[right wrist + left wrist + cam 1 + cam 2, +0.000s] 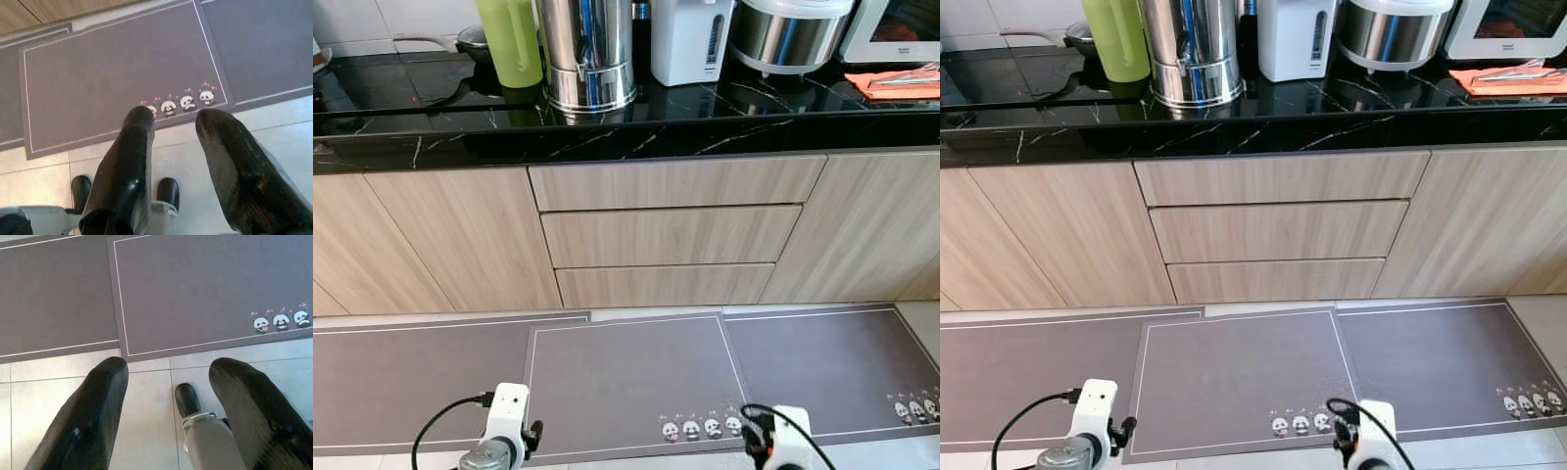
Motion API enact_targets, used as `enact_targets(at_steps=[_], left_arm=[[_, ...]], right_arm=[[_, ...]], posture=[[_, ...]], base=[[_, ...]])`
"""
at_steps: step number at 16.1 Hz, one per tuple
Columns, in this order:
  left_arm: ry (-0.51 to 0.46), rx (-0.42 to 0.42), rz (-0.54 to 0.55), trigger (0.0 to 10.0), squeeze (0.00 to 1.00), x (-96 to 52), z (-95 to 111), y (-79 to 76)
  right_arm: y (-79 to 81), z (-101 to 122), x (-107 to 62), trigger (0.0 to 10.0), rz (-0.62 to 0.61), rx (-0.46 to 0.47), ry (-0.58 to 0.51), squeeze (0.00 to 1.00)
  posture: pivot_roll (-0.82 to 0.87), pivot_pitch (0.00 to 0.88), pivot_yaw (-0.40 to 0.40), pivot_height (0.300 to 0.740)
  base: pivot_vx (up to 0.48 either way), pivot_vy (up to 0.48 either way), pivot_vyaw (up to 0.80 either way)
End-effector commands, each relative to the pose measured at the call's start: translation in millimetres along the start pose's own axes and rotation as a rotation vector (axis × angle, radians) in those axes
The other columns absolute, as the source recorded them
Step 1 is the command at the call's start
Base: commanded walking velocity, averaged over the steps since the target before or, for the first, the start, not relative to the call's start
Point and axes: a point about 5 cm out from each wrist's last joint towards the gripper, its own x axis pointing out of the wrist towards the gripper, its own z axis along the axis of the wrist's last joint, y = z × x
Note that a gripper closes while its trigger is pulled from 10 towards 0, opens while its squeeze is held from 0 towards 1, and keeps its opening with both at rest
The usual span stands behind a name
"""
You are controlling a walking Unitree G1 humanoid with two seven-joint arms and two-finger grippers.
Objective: Kitchen organization
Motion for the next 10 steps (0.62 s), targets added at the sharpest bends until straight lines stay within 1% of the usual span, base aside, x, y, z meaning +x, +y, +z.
enact_targets(at_steps=[1, 3, 6, 9, 10], left_arm=[[0.026, 0.002, -0.002, 10.0, 0.0, -0.8, -4.6, 0.5], [0.026, 0.001, -0.002, 10.0, 0.0, -0.8, -4.7, 0.4], [0.024, 0.004, -0.002, 10.0, 0.0, -0.7, -4.3, 0.2], [0.019, 0.021, -0.005, 10.0, 0.0, -0.3, -3.1, -1.5], [0.018, 0.025, -0.005, 10.0, 0.0, -0.3, -3.1, -1.7]], right_arm=[[5.4, 2.7, 2.1, 10.0, 0.011, -0.009, -0.004, 0.0], [12.2, 7.9, 5.5, 10.0, 0.022, -0.012, -0.006, 0.0], [15.2, 9.0, 6.7, 10.0, 0.025, -0.015, 0.0, 0.0], [13.5, 7.6, 6.5, 10.0, 0.017, -0.018, 0.015, 0.0], [10.7, 6.1, 5.7, 10.0, 0.012, -0.017, 0.022, 0.0]], posture=[[-0.09, 0.0, 0.017, 0.74], [-0.09, 0.0, 0.017, 0.74], [-0.09, 0.0, 0.017, 0.74], [-0.1, 0.0, 0.016, 0.74], [-0.1, 0.0, 0.015, 0.74]], base=[[0.0, 0.0, 0.0], [0.0, 0.0, 0.0], [0.0, 0.0, 0.0], [0.0, 0.0, 0.0], [0.0, 0.0, 0.0]])
